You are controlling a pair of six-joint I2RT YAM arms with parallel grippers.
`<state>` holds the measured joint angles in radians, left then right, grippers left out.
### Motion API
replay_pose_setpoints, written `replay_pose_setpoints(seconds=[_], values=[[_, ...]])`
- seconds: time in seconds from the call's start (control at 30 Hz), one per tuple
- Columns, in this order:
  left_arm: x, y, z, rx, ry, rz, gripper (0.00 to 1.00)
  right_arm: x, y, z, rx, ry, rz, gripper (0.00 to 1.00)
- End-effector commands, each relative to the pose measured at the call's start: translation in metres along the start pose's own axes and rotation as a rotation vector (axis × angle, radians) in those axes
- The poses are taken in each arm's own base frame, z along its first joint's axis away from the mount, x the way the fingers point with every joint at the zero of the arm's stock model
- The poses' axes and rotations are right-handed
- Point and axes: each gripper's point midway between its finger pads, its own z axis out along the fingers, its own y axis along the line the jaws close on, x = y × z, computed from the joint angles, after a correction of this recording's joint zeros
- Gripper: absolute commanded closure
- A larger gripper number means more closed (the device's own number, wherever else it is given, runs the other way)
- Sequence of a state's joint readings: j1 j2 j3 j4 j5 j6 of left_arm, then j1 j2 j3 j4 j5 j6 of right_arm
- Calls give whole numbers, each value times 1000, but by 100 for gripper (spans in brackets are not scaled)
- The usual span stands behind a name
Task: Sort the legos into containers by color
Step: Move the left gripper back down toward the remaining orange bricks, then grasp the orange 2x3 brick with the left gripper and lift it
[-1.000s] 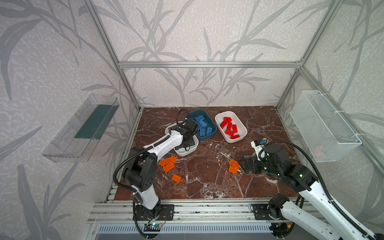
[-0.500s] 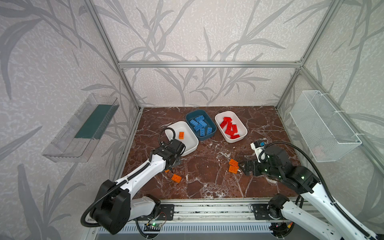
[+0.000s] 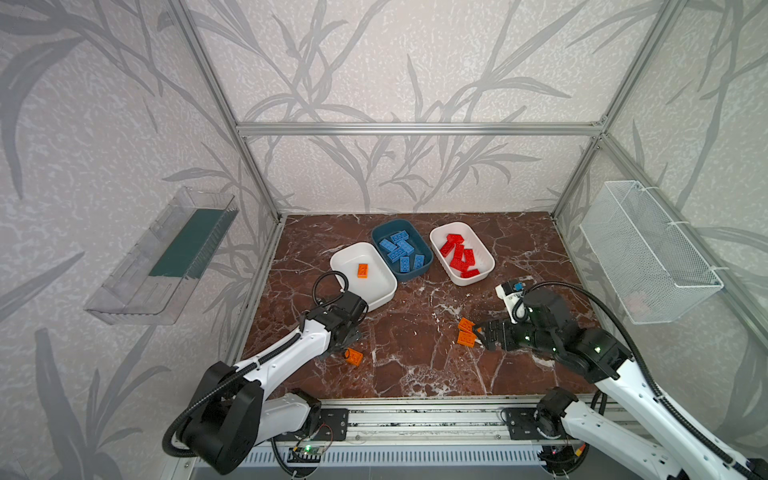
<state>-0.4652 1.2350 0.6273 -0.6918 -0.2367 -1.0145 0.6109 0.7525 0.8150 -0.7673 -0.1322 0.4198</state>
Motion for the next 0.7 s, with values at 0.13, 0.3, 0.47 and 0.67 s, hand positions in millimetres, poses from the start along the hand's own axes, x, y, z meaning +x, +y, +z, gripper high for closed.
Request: replay_pose_setpoints(seconds=[0.13, 0.3, 0.47, 0.67], values=[[-5, 3, 18, -12, 26, -52, 17, -6, 5, 7, -9, 5, -29, 1], [-9, 5, 26, -17, 43, -58, 17, -11, 7, 13, -12, 14, -35, 1], [-13, 5, 32, -23, 60, -56, 17, -14, 8, 20, -7, 25, -38, 1], [-12, 5, 33, -24, 94, -45, 34, -20, 9, 25, -6, 28, -40, 1]])
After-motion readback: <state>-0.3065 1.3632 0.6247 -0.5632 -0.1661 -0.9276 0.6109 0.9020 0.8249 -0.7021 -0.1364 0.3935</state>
